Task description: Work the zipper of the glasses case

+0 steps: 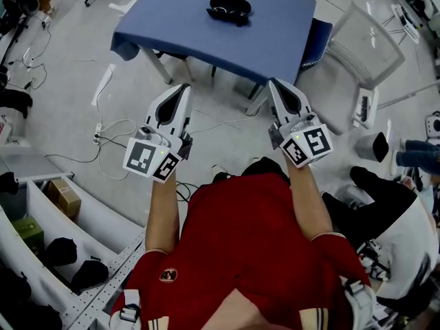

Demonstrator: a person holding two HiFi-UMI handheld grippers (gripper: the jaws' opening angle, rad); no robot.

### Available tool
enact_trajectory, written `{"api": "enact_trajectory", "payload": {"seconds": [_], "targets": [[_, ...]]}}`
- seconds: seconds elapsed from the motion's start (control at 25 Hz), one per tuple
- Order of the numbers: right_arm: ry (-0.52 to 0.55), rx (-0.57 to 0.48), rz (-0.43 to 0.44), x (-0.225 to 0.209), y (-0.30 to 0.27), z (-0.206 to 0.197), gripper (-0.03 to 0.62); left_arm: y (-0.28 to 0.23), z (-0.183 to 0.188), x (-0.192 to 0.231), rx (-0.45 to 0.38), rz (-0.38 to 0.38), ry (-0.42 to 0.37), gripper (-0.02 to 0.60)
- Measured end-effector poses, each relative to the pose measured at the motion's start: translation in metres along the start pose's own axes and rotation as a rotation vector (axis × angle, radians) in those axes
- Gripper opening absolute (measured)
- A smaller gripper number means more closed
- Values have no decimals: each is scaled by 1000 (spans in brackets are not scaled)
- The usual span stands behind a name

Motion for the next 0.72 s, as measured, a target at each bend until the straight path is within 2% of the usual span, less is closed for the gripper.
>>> {"api": "enact_trajectory", "payload": {"seconds": [0.36, 0.72], "targets": [[6, 26, -14, 10, -12, -1, -8, 9, 4, 20, -10, -7, 11, 8], [-7, 11, -8, -19, -40, -6, -8, -7, 4, 42, 14, 28, -4, 8]]}}
Point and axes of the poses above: the fingertips, and each gripper's own axes: y backward along the fingers, x to its left, z out of its top, the point moved 9 cm from there along y, backward along the fingers, and after that the axes turned 12 degrees about z, right-handed, at the moved point
